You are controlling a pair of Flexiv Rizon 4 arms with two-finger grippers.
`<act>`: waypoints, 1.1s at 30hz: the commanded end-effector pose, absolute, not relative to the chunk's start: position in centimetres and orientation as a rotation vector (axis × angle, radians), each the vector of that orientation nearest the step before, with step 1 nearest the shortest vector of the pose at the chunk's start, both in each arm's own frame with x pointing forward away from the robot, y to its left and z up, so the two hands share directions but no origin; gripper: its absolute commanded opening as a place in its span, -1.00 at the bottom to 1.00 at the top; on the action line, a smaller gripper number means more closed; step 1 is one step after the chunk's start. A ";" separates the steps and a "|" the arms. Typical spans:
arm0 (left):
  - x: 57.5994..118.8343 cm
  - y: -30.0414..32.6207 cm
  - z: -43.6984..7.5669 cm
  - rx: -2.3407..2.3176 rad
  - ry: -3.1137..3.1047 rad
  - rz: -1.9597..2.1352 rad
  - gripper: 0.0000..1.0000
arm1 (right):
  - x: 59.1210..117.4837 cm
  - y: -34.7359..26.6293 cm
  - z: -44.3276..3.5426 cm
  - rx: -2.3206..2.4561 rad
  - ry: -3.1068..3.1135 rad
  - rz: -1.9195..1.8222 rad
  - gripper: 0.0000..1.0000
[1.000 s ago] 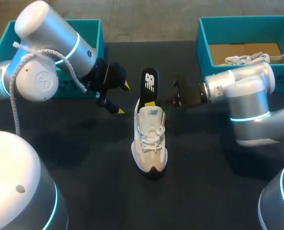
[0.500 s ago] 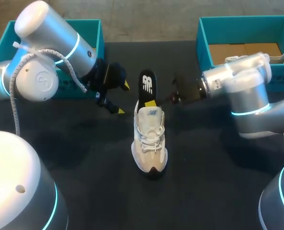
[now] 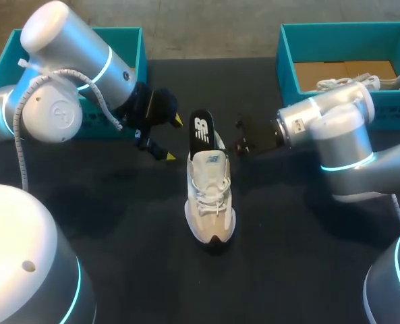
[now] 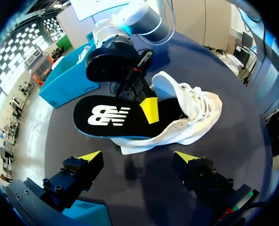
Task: Take the shoe out of the shoebox, open the shoe tongue, remove and reinsert the insole, then place the shoe into the shoebox
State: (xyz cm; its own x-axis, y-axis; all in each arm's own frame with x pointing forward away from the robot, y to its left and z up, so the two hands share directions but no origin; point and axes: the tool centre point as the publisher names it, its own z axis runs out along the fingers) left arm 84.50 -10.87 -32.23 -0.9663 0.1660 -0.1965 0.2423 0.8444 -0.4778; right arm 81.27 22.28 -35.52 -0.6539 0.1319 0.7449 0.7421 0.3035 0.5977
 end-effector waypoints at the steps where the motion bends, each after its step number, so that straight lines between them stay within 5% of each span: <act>1: 84.5 -10.9 -32.2 0.321 2.876 -0.770 1.00 | 81.0 22.6 -35.0 -0.781 -2.016 -1.376 -0.80; 21: 84.5 -10.9 -32.2 0.321 2.876 -0.770 1.00 | 83.5 22.0 -32.6 -0.763 -2.109 -1.388 -0.73; 26: 84.5 -10.9 -32.2 0.321 2.876 -0.770 1.00 | 83.6 22.2 -33.3 -0.767 -2.091 -1.379 -1.00; 33: 84.5 -10.9 -32.2 0.321 2.876 -0.770 1.00 | 82.8 22.4 -34.1 -0.777 -2.067 -1.324 -1.00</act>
